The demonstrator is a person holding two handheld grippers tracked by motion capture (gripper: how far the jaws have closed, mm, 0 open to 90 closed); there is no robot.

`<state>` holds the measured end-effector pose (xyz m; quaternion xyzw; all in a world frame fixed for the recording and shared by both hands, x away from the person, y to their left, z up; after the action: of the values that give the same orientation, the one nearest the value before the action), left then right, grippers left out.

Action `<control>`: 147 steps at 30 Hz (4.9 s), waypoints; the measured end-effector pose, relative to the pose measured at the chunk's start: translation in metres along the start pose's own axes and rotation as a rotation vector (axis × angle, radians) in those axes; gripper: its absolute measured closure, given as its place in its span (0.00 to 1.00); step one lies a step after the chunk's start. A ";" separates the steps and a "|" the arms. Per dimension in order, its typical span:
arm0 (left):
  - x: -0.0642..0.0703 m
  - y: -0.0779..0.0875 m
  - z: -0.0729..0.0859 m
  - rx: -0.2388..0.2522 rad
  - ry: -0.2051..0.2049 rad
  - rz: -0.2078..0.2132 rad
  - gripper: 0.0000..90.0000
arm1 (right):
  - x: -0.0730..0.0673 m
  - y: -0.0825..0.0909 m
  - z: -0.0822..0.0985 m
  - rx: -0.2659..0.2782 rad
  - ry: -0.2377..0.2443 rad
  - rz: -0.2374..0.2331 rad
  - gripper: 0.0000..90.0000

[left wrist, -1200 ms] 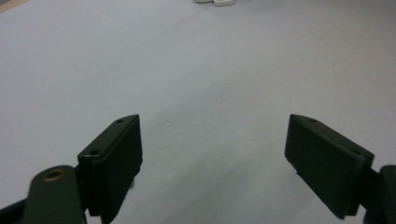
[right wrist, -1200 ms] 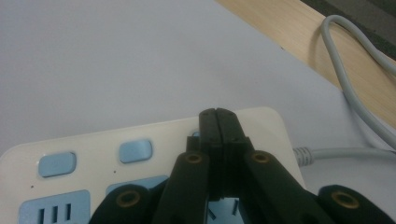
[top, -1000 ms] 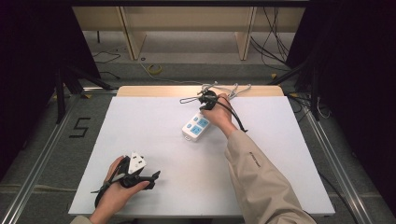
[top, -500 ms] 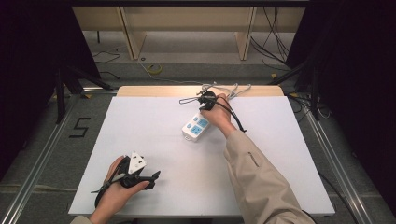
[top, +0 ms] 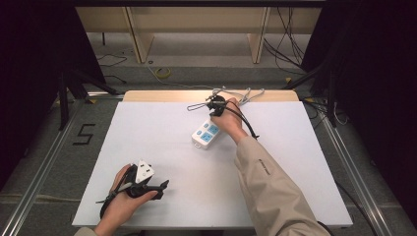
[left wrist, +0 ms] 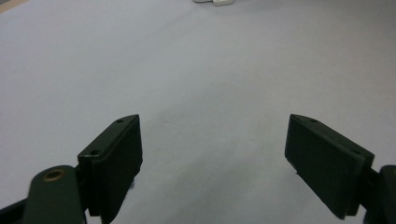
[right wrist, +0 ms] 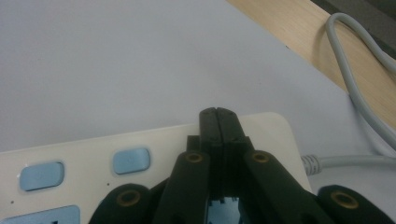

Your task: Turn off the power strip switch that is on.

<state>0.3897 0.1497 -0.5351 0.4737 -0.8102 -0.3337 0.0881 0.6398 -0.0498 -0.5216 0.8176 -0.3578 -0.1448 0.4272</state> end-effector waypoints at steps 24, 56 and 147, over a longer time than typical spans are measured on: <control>0.000 0.000 0.001 -0.002 0.004 -0.001 0.21 | 0.000 -0.001 0.000 0.005 -0.004 0.006 1.00; -0.001 0.001 0.002 -0.002 0.003 -0.003 0.21 | 0.000 0.000 0.002 0.032 -0.018 0.002 1.00; 0.000 -0.001 0.002 -0.014 0.006 -0.013 0.21 | -0.004 0.083 0.072 0.053 -0.030 -0.060 1.00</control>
<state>0.3895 0.1500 -0.5373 0.4795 -0.8045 -0.3384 0.0917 0.5596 -0.1218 -0.4977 0.8368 -0.3430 -0.1602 0.3956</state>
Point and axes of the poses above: each handheld gripper's, and its own axes: y roughly backward along the jaws, z roughly out of its underside, x roughly to its right, the point moved 9 cm from there along -y, roughly forward along the jaws, and after that the axes turned 4 degrees about -z, right-handed, at the moved point
